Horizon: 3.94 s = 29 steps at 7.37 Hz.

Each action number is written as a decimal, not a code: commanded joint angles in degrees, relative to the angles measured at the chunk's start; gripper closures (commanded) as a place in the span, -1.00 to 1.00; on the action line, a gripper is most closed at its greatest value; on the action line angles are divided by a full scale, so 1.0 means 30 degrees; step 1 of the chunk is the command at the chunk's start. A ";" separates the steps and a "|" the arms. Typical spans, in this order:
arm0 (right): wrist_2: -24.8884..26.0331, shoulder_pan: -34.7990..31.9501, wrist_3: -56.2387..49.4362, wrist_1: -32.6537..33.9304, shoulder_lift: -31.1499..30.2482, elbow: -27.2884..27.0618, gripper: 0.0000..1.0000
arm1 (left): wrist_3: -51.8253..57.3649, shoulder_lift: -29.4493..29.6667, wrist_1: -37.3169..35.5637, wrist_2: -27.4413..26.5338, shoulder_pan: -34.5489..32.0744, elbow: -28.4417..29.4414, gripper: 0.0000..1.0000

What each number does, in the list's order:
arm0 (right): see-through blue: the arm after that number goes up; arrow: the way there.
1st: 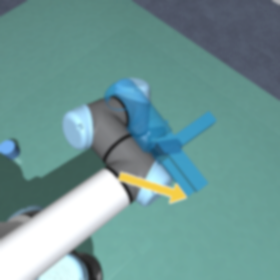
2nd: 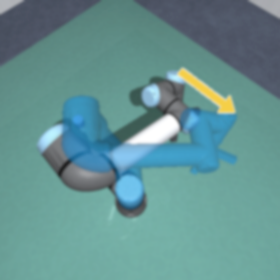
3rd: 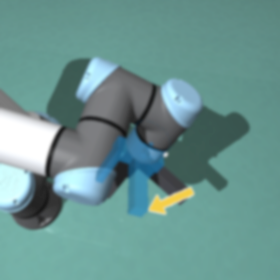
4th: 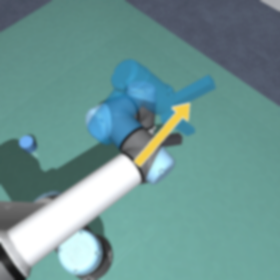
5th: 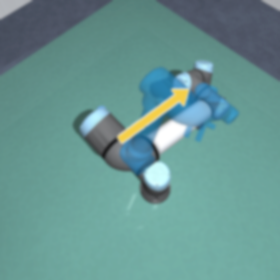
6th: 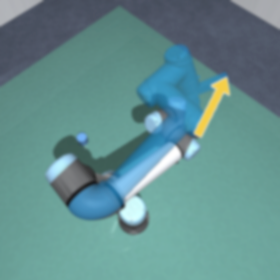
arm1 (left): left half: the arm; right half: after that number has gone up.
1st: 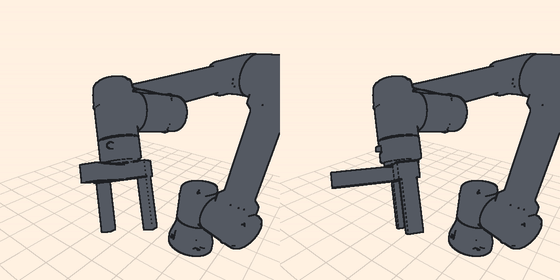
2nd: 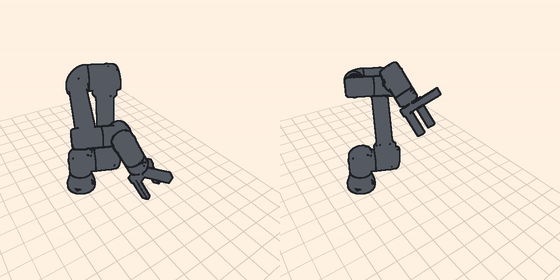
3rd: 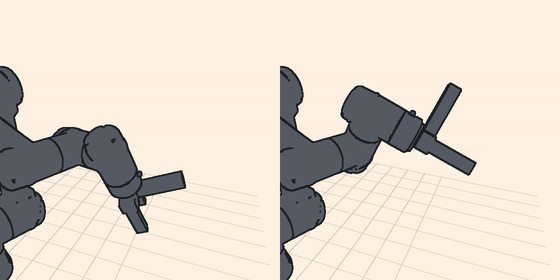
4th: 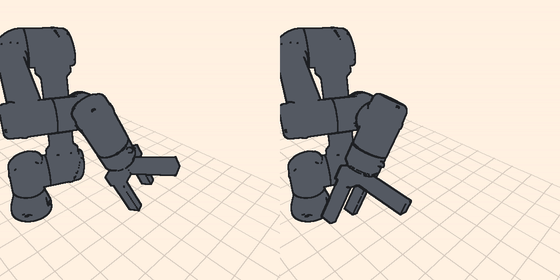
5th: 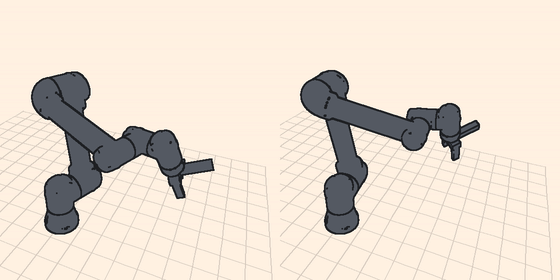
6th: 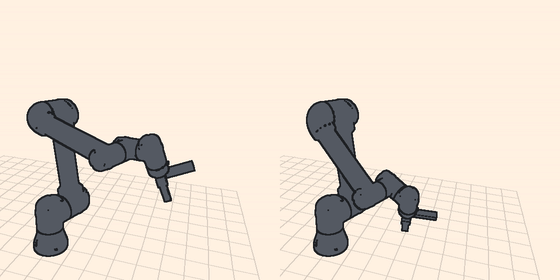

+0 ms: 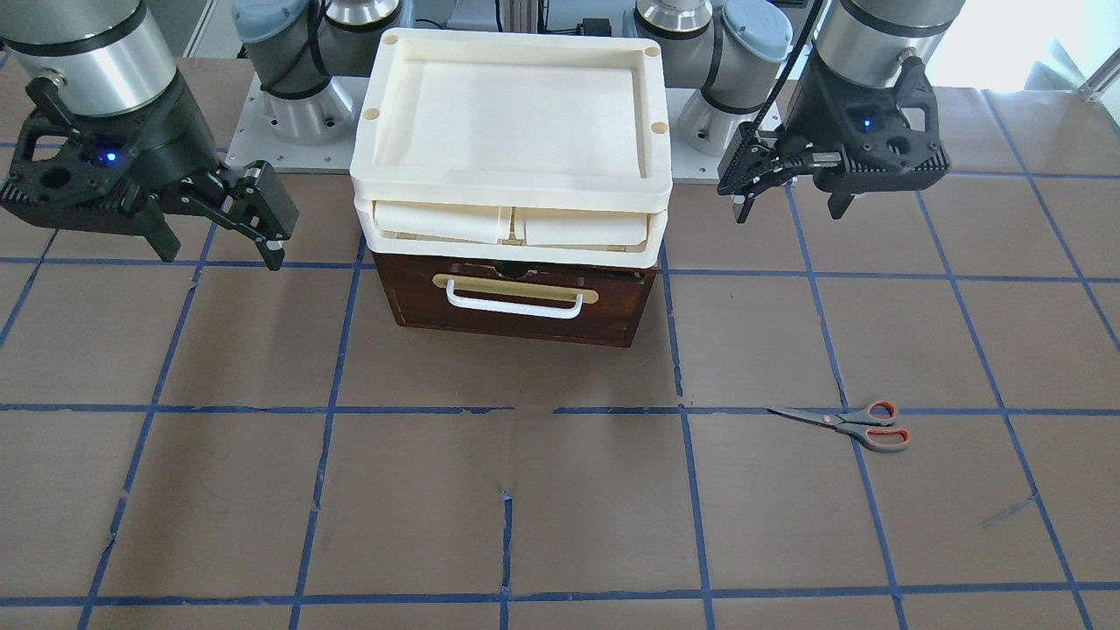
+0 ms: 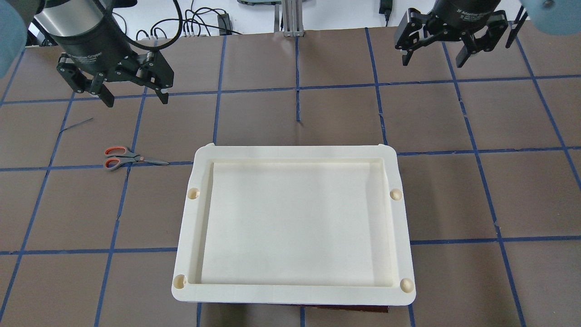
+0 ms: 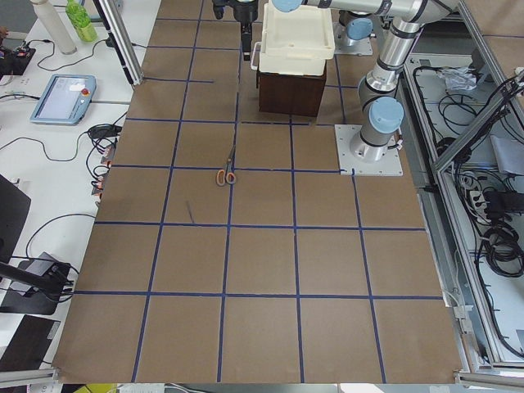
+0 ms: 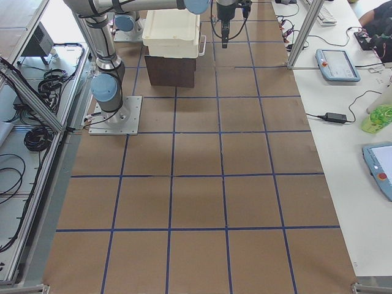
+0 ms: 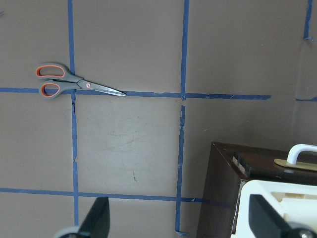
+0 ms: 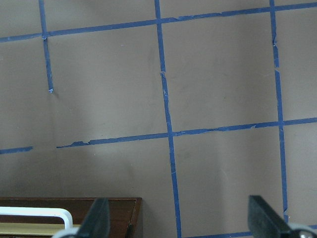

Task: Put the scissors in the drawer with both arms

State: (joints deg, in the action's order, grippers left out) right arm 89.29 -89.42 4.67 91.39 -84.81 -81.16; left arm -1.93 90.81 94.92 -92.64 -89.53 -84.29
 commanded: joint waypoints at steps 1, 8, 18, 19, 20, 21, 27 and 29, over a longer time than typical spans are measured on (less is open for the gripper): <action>0.0002 0.0013 -0.0034 -0.0024 -0.0029 -0.0015 -0.99 | 0.0000 -0.0034 0.0000 0.0001 -0.0070 0.0000 -1.00; -0.1958 -0.0569 -0.2025 0.0298 0.2832 0.1148 -1.00 | 0.0058 -0.0063 -0.0059 -0.0028 0.0018 -0.0205 -1.00; -0.4774 -0.3766 -1.3477 -0.2846 0.7061 0.3297 -1.00 | 0.9965 0.0024 -0.1609 -0.0175 0.2760 -0.3013 -1.00; -0.4773 -0.3795 -1.4961 -0.3475 0.7032 0.2715 -1.00 | 1.1614 0.0082 -0.1959 -0.0175 0.3729 -0.3394 -1.00; -0.4802 -0.3796 -1.5904 -0.3452 0.7002 0.2303 -1.00 | 1.3545 0.0170 -0.2456 -0.0204 0.4405 -0.3862 -1.00; -0.4774 -0.4202 -1.7044 -0.3423 0.7002 0.2183 -1.00 | 1.4724 0.0171 -0.3157 -0.0059 0.5166 -0.4563 -1.00; -0.4480 -0.4966 -2.1065 -0.0786 0.7178 0.0426 -1.00 | 1.9646 0.2074 -0.6175 -0.0086 0.6082 -0.6208 -0.99; -0.4510 -0.4997 -2.1447 -0.1162 0.7497 0.0365 -1.00 | 2.0683 0.2192 -0.6822 -0.0087 0.6082 -0.6910 -0.99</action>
State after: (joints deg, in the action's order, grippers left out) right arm 75.79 -104.32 -58.59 88.67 -62.99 -79.82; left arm 58.26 97.12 75.96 -92.89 -71.29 -103.66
